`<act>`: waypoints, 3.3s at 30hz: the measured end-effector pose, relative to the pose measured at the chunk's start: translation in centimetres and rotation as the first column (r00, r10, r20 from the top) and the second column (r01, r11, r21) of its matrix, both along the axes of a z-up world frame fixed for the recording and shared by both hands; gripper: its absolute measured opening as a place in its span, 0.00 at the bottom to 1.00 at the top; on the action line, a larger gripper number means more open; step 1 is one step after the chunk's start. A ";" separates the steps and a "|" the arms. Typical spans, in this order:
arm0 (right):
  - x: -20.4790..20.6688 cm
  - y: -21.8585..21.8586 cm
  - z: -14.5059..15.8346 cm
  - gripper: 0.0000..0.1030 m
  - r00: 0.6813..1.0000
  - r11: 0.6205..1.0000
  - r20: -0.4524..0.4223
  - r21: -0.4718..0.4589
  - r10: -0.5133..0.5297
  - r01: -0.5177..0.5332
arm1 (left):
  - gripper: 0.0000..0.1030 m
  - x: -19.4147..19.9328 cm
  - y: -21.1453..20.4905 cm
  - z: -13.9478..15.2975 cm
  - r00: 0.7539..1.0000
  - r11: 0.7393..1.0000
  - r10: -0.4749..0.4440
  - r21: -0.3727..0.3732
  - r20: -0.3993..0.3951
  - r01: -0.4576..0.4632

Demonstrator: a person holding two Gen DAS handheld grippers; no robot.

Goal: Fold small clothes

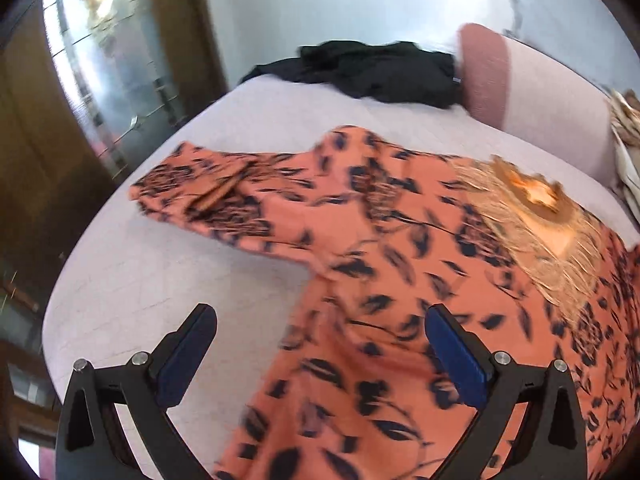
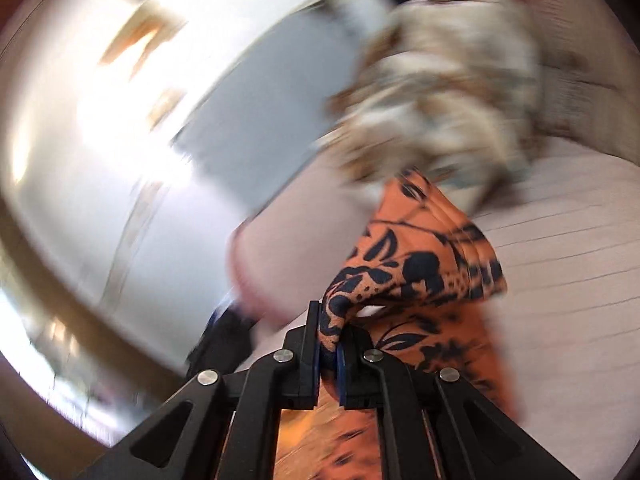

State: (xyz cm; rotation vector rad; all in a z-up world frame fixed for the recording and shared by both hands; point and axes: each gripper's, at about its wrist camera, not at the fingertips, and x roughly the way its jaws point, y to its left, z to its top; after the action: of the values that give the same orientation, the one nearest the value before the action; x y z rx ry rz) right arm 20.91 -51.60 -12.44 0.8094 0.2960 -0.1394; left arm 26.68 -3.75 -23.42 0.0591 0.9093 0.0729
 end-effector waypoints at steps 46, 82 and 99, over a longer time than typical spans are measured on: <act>12.3 3.0 -13.3 0.78 0.856 0.993 -0.516 -0.109 -0.024 -0.037 | 1.00 4.7 -3.2 2.6 0.956 0.985 -0.174 0.021 0.238 0.174; 9.0 13.3 -16.1 0.07 0.796 0.948 -0.563 -0.066 0.221 -0.310 | 0.72 8.2 -3.7 -3.3 0.971 0.979 -0.202 0.004 -0.125 0.204; 15.6 17.8 -14.6 0.06 0.768 0.917 -0.562 -0.040 0.307 -0.396 | 0.81 9.4 -1.1 -3.5 0.978 0.993 -0.114 -0.032 -0.174 0.110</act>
State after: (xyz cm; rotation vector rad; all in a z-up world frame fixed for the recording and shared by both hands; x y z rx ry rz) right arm 36.50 -33.81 -27.01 0.5274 0.9686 -0.0332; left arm 36.08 -4.83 -26.92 0.0972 1.0814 -0.0486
